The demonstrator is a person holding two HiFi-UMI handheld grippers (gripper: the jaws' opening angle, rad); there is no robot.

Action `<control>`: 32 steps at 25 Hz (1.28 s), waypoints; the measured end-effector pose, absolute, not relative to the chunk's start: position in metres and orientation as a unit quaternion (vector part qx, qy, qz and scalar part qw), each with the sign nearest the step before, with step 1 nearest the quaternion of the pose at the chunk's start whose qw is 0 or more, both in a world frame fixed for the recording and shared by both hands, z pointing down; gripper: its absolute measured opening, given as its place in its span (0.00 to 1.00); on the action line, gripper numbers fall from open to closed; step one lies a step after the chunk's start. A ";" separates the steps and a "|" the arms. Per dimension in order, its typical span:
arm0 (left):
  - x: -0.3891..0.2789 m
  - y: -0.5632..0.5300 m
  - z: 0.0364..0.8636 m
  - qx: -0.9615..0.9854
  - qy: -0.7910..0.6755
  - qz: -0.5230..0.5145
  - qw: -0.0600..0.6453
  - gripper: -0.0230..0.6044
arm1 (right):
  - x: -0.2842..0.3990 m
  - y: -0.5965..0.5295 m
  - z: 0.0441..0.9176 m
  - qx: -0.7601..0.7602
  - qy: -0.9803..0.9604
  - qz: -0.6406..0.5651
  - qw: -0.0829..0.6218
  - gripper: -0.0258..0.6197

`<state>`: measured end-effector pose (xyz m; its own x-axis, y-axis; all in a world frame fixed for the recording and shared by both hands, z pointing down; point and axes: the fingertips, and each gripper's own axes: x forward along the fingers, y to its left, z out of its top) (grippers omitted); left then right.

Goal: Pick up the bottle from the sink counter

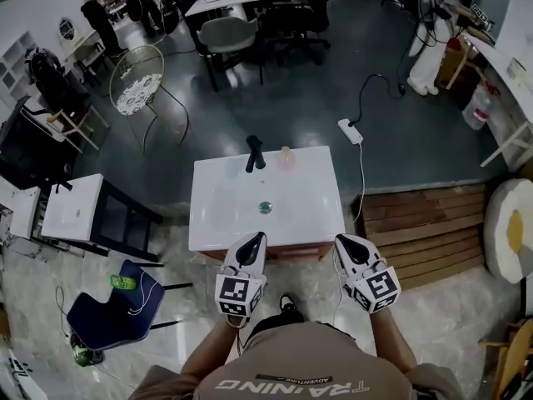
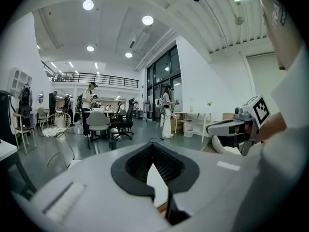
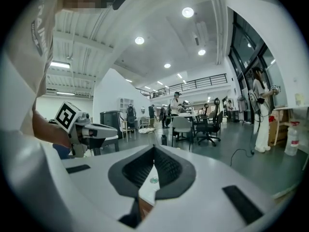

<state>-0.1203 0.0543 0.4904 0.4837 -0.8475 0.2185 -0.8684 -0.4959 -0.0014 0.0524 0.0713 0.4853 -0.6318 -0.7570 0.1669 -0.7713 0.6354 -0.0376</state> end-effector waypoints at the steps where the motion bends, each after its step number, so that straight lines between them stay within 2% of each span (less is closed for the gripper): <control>1: -0.123 0.047 0.493 0.862 -0.495 0.097 0.056 0.05 | 0.050 0.066 0.487 0.427 -0.900 0.052 0.070 0.06; 13: -0.130 -0.015 0.518 0.870 -0.477 0.093 0.081 0.05 | 0.051 0.021 0.500 0.466 -0.879 0.065 0.078 0.06; 25: -0.107 -0.092 0.516 0.845 -0.518 0.091 0.099 0.05 | 0.074 -0.078 0.506 0.424 -0.901 0.062 0.069 0.06; 32: -0.098 -0.134 0.506 0.821 -0.555 0.104 0.085 0.05 | 0.089 -0.136 0.506 0.393 -0.915 0.069 0.059 0.06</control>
<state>-0.0977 -0.1341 0.5058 0.3627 -0.8934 0.2650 -0.9288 -0.3697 0.0248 0.0895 -0.1361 0.5060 -0.6848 -0.7103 0.1629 -0.7267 0.6824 -0.0792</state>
